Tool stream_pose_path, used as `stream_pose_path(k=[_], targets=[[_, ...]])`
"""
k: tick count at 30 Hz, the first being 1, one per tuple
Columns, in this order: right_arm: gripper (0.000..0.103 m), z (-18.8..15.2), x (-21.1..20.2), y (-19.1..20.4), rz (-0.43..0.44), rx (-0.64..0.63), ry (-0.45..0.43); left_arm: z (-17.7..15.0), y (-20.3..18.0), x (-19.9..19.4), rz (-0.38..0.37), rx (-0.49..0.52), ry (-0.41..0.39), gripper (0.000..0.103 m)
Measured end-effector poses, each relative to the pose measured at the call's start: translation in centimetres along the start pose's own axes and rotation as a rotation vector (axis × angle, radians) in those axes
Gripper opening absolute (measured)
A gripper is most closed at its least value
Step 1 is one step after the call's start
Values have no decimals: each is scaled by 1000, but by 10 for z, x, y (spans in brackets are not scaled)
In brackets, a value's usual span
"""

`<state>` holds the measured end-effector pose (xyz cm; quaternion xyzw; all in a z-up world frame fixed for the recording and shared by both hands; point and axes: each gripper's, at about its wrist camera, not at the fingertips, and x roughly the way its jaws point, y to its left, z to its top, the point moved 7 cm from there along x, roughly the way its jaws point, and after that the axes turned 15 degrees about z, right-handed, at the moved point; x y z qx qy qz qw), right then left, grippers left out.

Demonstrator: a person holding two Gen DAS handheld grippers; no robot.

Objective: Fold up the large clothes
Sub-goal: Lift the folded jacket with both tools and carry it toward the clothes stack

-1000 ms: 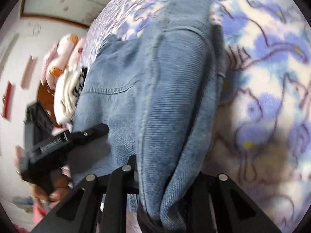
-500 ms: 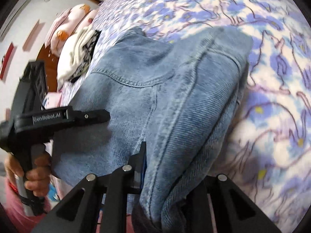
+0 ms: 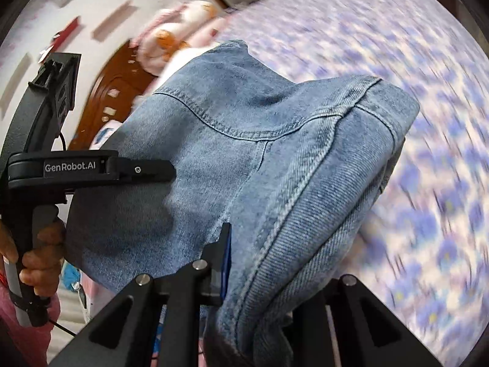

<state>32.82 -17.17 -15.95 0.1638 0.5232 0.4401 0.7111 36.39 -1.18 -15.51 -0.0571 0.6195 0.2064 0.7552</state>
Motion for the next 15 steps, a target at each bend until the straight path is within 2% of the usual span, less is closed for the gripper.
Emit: stream_pose_path(k=[9,15], targets=[[17,108,89,100,-22,-184,-117,122,135,-32,14,-64,-185,45],[17,185,149,144,35,-163,-219,220,225,-33,17,-71,-279,45]])
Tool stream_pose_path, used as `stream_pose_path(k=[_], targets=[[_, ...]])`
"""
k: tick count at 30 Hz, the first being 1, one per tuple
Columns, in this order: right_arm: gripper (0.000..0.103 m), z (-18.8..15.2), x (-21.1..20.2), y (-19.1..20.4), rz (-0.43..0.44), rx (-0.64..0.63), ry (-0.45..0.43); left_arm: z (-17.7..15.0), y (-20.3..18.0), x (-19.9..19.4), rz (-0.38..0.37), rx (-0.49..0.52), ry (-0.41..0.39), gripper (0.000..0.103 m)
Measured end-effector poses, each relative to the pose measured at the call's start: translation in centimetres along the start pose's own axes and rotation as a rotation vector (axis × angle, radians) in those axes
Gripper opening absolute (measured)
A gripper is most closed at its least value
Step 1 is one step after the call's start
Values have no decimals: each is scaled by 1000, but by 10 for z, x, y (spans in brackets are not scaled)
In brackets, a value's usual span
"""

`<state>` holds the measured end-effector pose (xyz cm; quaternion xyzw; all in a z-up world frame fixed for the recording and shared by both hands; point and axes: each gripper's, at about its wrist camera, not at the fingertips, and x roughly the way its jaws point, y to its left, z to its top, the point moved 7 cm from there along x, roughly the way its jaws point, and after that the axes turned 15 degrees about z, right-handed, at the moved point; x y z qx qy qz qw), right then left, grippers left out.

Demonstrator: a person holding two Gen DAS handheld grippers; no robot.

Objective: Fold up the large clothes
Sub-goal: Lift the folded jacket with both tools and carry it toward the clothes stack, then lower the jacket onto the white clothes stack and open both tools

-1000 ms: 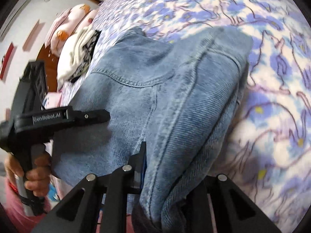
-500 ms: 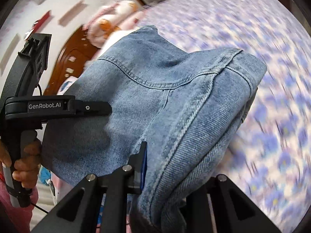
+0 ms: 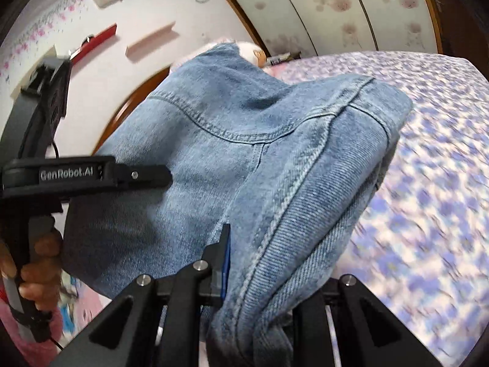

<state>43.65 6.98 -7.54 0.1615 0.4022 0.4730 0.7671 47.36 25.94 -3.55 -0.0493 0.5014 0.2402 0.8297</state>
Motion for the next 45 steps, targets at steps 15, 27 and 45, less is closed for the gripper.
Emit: stream_pose_path(k=[15,27,45], targets=[[17,108,210,-44,46,-46,-109,178,99,196,-106,12,-62,46],[18,75,284,-146,137,196,-88,150,102,324,-229,56,-7,64],[68,30,232,-124,-157,-74,-52,70,94,245,117,52,-377,87]])
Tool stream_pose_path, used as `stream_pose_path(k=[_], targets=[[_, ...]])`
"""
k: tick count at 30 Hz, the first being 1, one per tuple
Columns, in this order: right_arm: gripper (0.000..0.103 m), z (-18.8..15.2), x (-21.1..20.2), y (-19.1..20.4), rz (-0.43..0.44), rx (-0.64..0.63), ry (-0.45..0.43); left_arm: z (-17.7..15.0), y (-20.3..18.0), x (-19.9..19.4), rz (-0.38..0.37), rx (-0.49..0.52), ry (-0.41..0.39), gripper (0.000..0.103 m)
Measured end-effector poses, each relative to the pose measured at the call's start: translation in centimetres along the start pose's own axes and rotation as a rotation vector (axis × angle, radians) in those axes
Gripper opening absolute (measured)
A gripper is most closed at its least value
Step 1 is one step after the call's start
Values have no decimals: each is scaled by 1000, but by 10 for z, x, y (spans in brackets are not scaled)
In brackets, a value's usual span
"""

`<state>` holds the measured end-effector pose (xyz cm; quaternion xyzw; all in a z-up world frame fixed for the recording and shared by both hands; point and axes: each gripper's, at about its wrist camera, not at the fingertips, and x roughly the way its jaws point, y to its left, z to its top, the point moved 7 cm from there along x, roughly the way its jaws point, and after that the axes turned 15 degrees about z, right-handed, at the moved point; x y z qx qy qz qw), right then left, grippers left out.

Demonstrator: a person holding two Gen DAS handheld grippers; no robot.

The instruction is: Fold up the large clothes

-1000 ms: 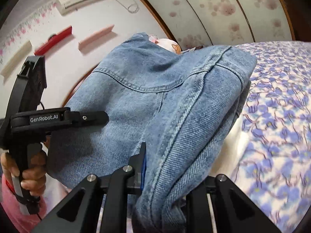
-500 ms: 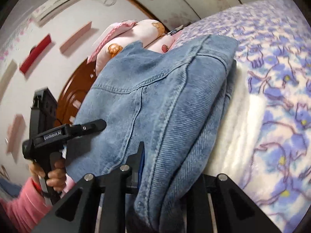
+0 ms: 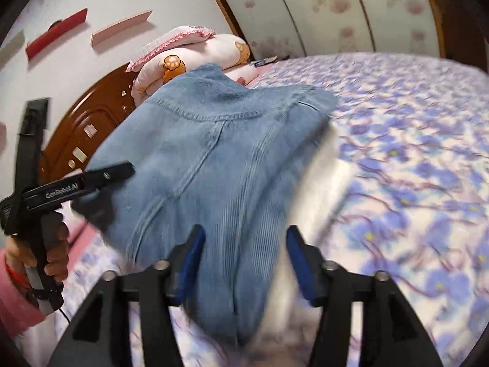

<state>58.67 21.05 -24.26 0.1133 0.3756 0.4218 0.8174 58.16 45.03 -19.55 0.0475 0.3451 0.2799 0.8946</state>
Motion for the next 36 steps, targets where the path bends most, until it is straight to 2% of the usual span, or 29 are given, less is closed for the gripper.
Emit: stream_pose_path(k=[1,3,8,12,14,19,22,24,26,29,31,33,36], targets=[[76,-9,-9,0,-11,0,-13,-9,-1,-14,35,12,-26,87],[80,-33,-31,-2,-43,27,-29,-27,-6,-37,57,31,-40,88],[81,-108,-80,-15,-163,132,83,-97,-33,-83,-4,53,129,88],[96,-175,-151,-23,-242,255,130,-149,-59,-140,-12,95,230,88],[96,-204,-188,-26,-289,298,159,-173,-73,-182,-9,102,276,88],[97,-268,-293,-21,-395,338,199,-224,-114,-299,-61,129,303,88],[97,-300,-358,-14,-470,343,241,-246,-142,-375,-121,149,338,88],[97,-319,-402,-5,-493,365,284,-253,-154,-411,-124,188,326,88],[97,-327,-439,7,-490,400,314,-256,-168,-454,-115,269,271,88],[97,-322,-488,26,-505,403,291,-249,-184,-500,-155,338,231,88],[97,-314,-512,38,-533,372,279,-241,-188,-531,-142,375,201,88],[98,-301,-536,53,-560,331,264,-229,-188,-546,-159,364,196,88],[98,-282,-558,73,-541,339,226,-219,-185,-571,-209,299,260,89]])
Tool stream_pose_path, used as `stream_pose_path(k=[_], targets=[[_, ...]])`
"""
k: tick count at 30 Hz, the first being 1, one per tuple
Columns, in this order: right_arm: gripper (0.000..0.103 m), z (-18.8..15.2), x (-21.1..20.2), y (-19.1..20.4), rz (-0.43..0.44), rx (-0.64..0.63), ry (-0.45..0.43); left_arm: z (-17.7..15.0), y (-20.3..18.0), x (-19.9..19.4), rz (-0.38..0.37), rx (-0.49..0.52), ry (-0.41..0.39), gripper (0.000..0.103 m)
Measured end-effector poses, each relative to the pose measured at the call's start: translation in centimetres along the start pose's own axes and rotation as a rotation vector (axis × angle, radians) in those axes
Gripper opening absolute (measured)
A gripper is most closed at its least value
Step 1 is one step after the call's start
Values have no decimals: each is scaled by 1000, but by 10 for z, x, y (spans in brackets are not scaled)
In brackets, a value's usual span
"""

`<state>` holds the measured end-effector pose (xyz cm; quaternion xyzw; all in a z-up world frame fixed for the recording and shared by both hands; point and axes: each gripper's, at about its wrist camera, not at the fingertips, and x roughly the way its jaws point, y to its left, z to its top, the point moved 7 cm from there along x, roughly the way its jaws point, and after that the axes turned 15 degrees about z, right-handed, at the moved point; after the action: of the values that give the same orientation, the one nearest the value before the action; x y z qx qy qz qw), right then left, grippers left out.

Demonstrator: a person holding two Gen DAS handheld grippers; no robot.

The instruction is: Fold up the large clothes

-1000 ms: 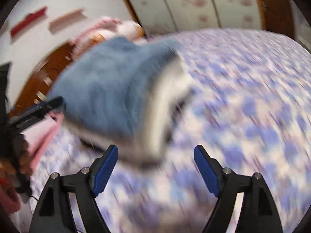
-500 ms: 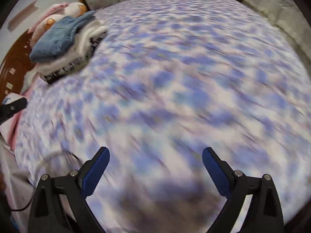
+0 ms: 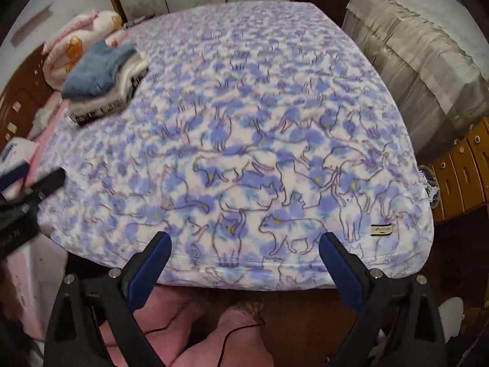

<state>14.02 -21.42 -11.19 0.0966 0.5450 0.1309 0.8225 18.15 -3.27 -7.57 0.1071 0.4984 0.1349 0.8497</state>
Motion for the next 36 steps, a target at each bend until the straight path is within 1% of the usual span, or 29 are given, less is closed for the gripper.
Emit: stream_pose_path(k=[1,2,5,6,7,8,9,13,15,18,20,24,30,36], targets=[[98,2,-6,3,13,7,0,0,1,-9,-26,-30,25,89],[98,4,-15,9,28,5,1,0,3,-12,-45,-52,33,89],[99,8,-34,27,42,-41,-21,-3,11,-29,-98,-124,29,89],[99,8,-38,33,43,-57,-26,-6,14,-34,-104,-140,28,91],[99,7,-42,39,43,-81,-22,-8,18,-39,-105,-158,22,92],[99,6,-46,45,42,-96,-14,-10,22,-41,-95,-172,18,94],[99,6,-49,48,40,-101,-18,-12,26,-44,-80,-184,13,95],[99,13,-63,50,-7,-113,-89,-15,42,-47,-36,-236,0,96],[102,14,-66,49,-5,-103,-108,-19,43,-47,-8,-233,4,99],[103,12,-65,45,1,-81,-113,-24,39,-49,-2,-208,-3,100],[103,13,-68,42,-2,-71,-127,-24,41,-54,16,-206,-22,101],[103,12,-76,45,2,-89,-162,-25,41,-60,33,-212,-49,102],[103,11,-81,46,0,-116,-169,-25,36,-62,34,-201,-47,102],[103,10,-80,49,-2,-110,-171,-21,32,-64,33,-185,-56,102]])
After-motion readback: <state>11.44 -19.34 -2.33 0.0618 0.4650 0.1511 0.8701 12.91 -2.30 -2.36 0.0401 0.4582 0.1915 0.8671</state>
